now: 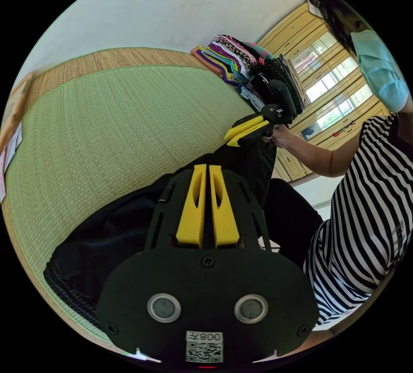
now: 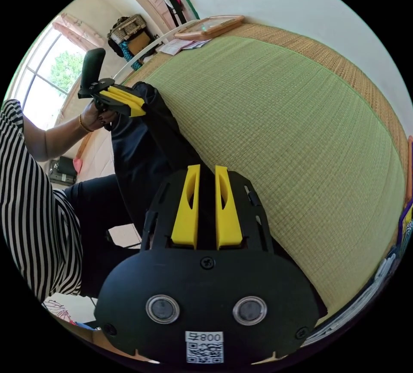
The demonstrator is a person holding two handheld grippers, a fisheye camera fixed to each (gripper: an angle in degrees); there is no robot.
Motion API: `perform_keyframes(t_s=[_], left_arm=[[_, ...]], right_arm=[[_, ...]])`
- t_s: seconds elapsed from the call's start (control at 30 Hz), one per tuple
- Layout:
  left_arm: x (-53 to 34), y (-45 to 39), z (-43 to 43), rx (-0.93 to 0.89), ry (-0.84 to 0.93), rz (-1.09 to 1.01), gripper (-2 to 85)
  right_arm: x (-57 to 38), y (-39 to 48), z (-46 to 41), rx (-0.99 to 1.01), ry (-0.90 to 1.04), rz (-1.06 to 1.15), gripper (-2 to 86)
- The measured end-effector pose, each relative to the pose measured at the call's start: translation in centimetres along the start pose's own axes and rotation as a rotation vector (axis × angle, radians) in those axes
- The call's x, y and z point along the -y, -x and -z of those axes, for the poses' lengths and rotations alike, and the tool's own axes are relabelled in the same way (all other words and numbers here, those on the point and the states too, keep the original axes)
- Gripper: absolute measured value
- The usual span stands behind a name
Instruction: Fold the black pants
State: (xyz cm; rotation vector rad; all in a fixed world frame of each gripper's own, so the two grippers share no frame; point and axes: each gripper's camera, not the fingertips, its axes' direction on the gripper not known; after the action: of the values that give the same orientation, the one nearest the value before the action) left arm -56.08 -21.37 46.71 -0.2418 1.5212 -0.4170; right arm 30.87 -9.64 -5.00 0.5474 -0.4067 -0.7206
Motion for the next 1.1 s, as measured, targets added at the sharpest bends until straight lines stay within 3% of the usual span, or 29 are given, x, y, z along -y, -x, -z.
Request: perform_keyframes(t_s=[0.3, 0.43, 0.7, 1.03, 1.1], left_arm=[[-1.2, 0.5, 1.2, -0.004, -0.024, -0.001, 0.6], [-1.2, 1.2, 1.8, 0.010, -0.058, 0.001, 0.6], [-0.9, 5.3, 0.4, 0.043, -0.021, 0.069, 0.7], [-3.6, 7.1, -0.2, 0.073, 0.031, 0.132, 1.0], [-4.5, 7.3, 0.1, 0.061, 0.023, 0.151, 1.3]], right_arm=[[-0.7, 0.7, -1.6, -0.040, 0.104, 0.030, 2.5], [-1.0, 0.5, -0.4, -0.083, 0.026, -0.032, 1.2], [-2.1, -2.6, 0.0, 0.031, -0.061, -0.257, 0.2], [-4.8, 0.5, 1.2, -0.087, -0.131, -0.277, 0.1], [-5.2, 0.8, -0.5, -0.082, -0.059, -0.279, 0.2]])
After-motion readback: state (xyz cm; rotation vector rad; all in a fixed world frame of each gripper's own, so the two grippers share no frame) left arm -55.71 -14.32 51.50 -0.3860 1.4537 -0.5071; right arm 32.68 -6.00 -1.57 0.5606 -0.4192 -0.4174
